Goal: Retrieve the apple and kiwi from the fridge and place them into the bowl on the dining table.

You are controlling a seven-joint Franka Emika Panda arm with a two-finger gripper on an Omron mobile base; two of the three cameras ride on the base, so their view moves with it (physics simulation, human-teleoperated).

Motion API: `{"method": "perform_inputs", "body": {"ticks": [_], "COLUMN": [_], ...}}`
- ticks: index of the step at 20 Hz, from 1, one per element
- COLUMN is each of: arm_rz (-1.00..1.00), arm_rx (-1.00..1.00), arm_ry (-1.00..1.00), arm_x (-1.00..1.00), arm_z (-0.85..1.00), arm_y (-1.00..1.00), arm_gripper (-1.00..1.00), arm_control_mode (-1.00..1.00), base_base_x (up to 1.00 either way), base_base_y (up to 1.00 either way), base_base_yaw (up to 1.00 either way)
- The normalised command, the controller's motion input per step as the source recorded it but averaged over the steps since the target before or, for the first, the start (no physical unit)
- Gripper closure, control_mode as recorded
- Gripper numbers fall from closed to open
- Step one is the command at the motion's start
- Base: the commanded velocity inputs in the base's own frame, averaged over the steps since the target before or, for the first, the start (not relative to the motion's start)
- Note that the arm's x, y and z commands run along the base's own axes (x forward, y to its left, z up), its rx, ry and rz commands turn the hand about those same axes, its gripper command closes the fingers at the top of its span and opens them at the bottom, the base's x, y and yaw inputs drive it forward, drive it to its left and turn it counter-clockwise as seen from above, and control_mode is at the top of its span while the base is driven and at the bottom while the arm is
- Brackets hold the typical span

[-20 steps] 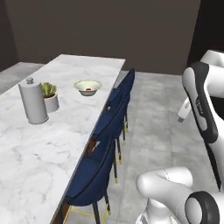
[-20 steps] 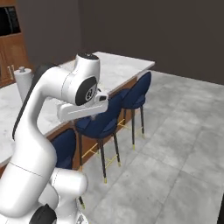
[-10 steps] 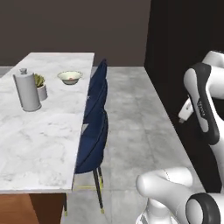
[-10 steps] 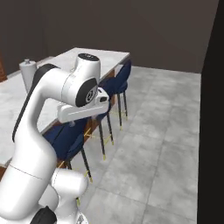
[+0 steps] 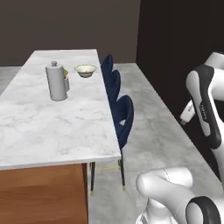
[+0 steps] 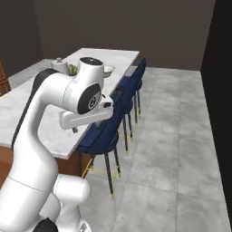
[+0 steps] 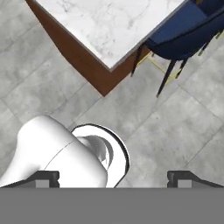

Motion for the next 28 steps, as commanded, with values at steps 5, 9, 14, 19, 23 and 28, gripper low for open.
{"method": "perform_inputs", "body": {"ticks": [5, 9, 14, 19, 23, 28], "arm_rz": [0.0, 0.0, 0.0, 0.0, 0.0, 0.0], "arm_rx": [0.0, 0.0, 0.0, 0.0, 0.0, 0.0], "arm_ry": [0.0, 0.0, 0.0, 0.0, 0.0, 0.0], "arm_x": [0.0, 0.0, 0.0, 0.0, 0.0, 0.0], "arm_z": [0.0, 0.0, 0.0, 0.0, 0.0, 0.0], "arm_y": [0.0, 0.0, 0.0, 0.0, 0.0, 0.0], "arm_gripper": [-1.0, -1.0, -1.0, -1.0, -1.0, -1.0], "arm_control_mode": [1.0, 1.0, 1.0, 1.0, 1.0, 1.0], "base_base_x": [-0.05, 0.0, 0.0, 0.0, 0.0, 0.0], "base_base_y": [1.0, 1.0, 1.0, 1.0, 1.0, 1.0], "base_base_yaw": [-0.08, -0.06, -0.05, -0.06, -0.06, -0.05]}}
